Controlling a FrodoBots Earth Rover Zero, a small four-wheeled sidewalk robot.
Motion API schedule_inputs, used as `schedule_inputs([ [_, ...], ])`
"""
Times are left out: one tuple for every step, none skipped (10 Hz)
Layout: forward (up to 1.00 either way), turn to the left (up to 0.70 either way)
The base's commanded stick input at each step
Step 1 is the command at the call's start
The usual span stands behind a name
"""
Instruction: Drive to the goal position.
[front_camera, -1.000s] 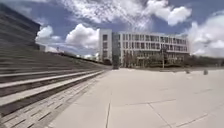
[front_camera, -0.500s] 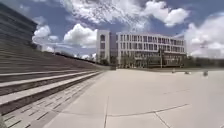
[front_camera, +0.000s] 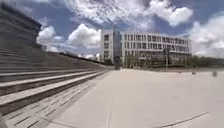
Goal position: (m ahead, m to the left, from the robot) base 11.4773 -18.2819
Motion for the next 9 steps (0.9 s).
schedule_inputs([
  [0.70,0.07],
  [0.70,0.05],
  [0.70,0.03],
  [0.00,0.32],
  [0.00,0.27],
  [0.00,0.23],
  [-0.52,0.15],
  [-0.19,0.19],
  [0.00,0.09],
])
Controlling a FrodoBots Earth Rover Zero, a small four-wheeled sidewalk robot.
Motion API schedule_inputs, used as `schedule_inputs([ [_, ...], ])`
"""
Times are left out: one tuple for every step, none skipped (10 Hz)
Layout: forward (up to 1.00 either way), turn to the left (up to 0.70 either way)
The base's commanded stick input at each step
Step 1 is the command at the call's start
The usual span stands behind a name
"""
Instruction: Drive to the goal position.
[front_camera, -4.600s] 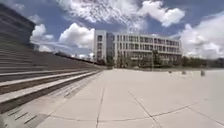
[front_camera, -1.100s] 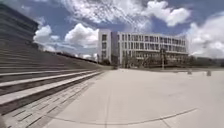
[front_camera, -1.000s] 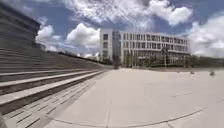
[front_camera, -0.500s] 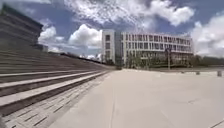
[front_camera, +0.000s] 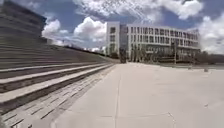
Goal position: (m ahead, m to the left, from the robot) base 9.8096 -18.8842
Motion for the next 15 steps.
schedule_inputs([
  [0.00,0.05],
  [0.00,0.07],
  [0.00,0.20],
  [0.00,-0.42],
  [0.00,-0.70],
  [0.00,-0.70],
  [0.00,-0.70],
  [0.00,-0.70],
  [0.00,-0.70],
  [0.00,-0.70],
  [0.00,-0.68],
  [0.00,-0.70],
  [0.00,-0.70],
  [0.00,-0.70],
  [0.00,-0.39],
])
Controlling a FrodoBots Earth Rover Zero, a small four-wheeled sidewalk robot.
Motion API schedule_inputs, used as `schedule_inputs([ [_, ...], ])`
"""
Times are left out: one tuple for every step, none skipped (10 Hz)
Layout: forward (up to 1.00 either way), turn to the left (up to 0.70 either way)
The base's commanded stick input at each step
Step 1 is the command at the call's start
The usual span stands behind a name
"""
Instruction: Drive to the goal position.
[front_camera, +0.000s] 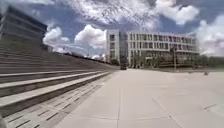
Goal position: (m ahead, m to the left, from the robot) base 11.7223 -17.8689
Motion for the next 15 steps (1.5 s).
schedule_inputs([
  [0.00,-0.54],
  [0.00,-0.64],
  [0.00,-0.53],
  [0.00,-0.64],
  [0.00,-0.70],
  [0.00,-0.70],
  [0.00,-0.70],
  [0.00,-0.70],
  [0.00,-0.70],
  [0.00,-0.70],
  [0.00,-0.53],
  [0.00,-0.51],
  [0.00,-0.57],
  [0.00,-0.27],
  [0.00,-0.50],
])
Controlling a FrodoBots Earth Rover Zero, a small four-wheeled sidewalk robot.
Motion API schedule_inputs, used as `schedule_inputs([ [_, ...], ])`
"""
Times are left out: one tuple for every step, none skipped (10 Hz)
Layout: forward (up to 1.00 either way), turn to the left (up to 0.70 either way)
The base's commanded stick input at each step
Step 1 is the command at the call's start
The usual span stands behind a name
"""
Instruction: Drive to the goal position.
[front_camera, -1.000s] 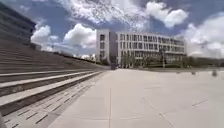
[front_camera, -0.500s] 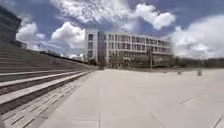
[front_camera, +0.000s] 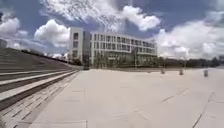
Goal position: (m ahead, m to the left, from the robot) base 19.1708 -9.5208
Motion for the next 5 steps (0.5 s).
schedule_inputs([
  [0.00,-0.60],
  [0.00,-0.41],
  [0.00,-0.39],
  [0.00,-0.70],
  [0.00,-0.70],
])
